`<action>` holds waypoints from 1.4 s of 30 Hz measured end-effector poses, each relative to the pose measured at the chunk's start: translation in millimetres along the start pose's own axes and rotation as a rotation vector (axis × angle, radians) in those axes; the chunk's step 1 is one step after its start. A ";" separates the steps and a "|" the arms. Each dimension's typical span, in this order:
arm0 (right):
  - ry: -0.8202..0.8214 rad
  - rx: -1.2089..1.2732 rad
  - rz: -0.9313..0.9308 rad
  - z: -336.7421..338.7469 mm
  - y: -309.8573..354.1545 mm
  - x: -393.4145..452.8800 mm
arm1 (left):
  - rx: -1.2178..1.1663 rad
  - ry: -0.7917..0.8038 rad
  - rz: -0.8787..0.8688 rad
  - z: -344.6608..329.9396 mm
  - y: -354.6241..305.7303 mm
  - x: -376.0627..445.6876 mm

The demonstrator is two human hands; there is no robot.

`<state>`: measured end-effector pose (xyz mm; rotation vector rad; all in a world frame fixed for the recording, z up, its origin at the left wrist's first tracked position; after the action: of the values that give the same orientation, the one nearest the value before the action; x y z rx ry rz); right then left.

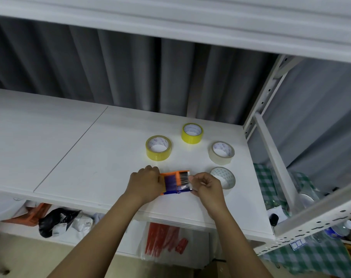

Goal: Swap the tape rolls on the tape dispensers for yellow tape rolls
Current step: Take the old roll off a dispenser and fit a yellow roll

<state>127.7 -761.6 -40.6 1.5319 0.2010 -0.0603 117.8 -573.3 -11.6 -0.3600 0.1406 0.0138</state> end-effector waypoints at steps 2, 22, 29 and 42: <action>-0.017 -0.034 0.025 -2.5 4.2 -0.7 | -0.041 -0.018 0.061 -2.0 -1.4 0.9; -0.147 0.083 0.052 -8.2 -10.0 -18.2 | -0.108 -0.333 0.120 -10.3 6.5 -6.9; -0.151 0.026 0.007 -6.1 -3.4 -7.2 | -0.069 -0.340 0.116 -8.1 8.7 -8.4; -0.178 -0.053 -0.007 -5.5 -0.3 -3.6 | -0.080 -0.207 0.012 -13.4 10.2 -6.3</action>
<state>123.6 -756.4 -40.4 1.4641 0.0662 -0.1945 109.3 -568.3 -26.7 -0.4356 -0.0624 0.0682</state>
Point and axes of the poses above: each hand's wrist, its own x-axis towards the middle knuckle, its own z-axis out of the back of the hand, y = z × x, the point moved 6 cm from there along x, towards the middle knuckle, and after that the axes turned 6 degrees about y, right-handed, at the moved point
